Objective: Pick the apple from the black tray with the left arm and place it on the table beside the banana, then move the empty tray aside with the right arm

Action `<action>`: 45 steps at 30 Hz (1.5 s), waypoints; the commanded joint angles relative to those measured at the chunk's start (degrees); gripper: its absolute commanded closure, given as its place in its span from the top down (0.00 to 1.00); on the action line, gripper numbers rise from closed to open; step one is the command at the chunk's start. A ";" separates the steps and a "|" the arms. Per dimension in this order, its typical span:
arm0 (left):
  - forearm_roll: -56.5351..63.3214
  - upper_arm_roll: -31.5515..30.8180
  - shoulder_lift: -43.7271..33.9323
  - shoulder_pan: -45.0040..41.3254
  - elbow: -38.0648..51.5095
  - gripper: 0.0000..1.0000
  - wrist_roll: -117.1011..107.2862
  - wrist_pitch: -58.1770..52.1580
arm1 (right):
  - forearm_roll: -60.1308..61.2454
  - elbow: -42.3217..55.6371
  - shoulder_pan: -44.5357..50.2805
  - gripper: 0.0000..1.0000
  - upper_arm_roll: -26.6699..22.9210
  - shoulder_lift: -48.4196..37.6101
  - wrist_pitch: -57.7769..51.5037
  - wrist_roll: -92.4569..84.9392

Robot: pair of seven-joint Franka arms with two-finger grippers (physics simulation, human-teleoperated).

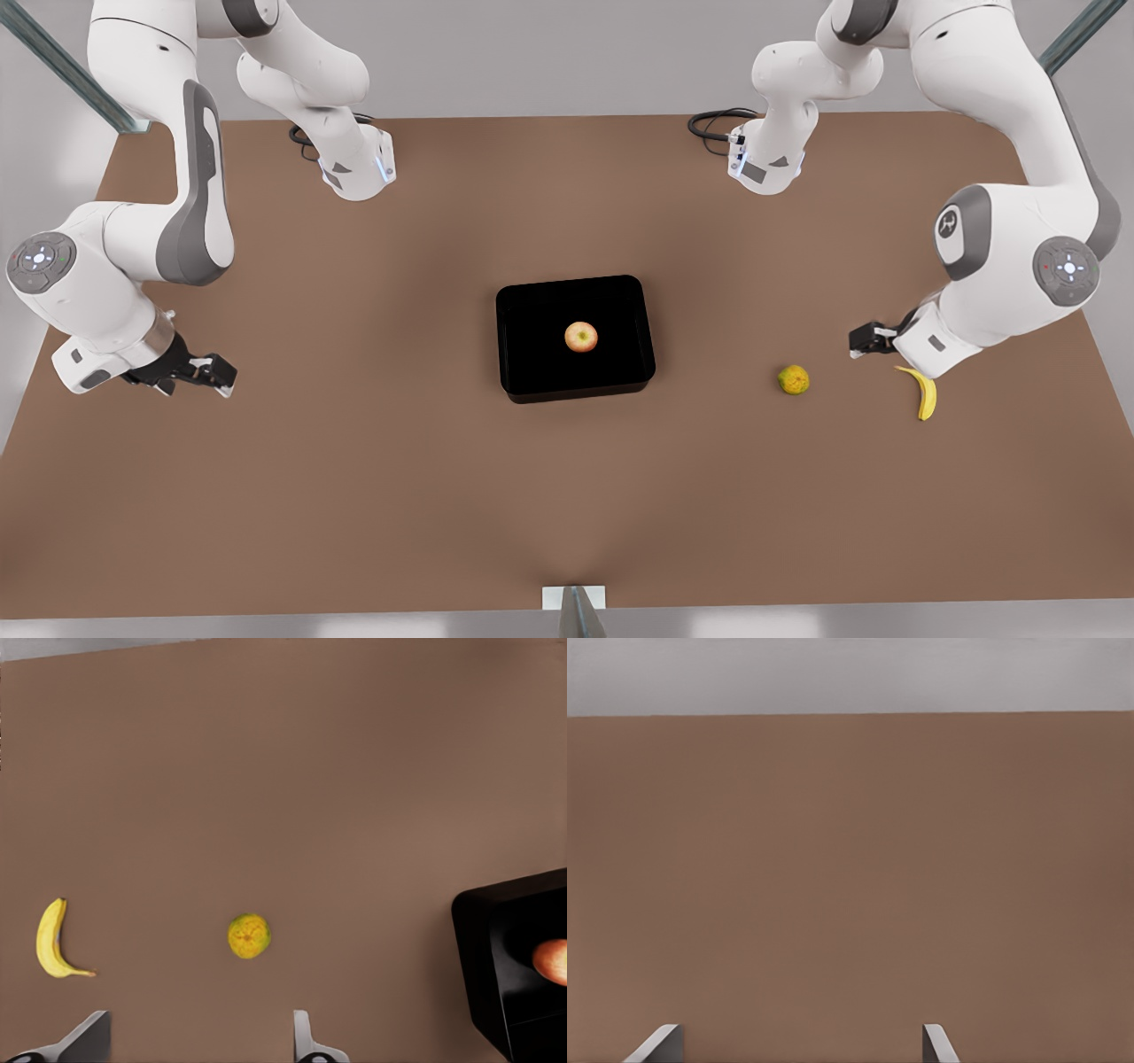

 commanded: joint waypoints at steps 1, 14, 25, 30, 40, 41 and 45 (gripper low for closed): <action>-0.23 -0.01 0.29 -0.06 -0.37 1.00 -8.45 4.08 | 0.04 0.03 0.00 1.00 -0.01 -0.04 0.92 -0.38; 1.53 -1.33 8.46 -35.22 0.51 1.00 -56.60 13.66 | 0.13 20.33 0.18 1.00 0.87 13.06 -17.80 -0.12; 5.57 -1.24 21.99 -39.79 0.95 1.00 -67.69 30.36 | 0.13 20.25 0.09 1.00 0.87 13.23 -17.80 -0.12; 7.42 -1.15 22.96 -42.69 -4.24 1.00 -70.94 35.37 | 0.13 20.25 0.09 1.00 0.87 13.23 -17.71 -0.12; 11.64 -1.15 22.61 -43.39 -11.27 1.00 -70.86 40.55 | 0.13 20.33 0.09 1.00 0.87 13.49 -17.54 -0.12; 11.64 -1.07 22.61 -43.66 -11.80 1.00 -70.86 41.00 | 0.13 20.33 0.09 1.00 0.87 13.49 -17.54 -0.12; 12.16 -1.06 22.79 -44.27 -13.29 1.00 -70.94 41.88 | 0.13 20.33 0.09 1.00 0.87 13.49 -17.45 -0.12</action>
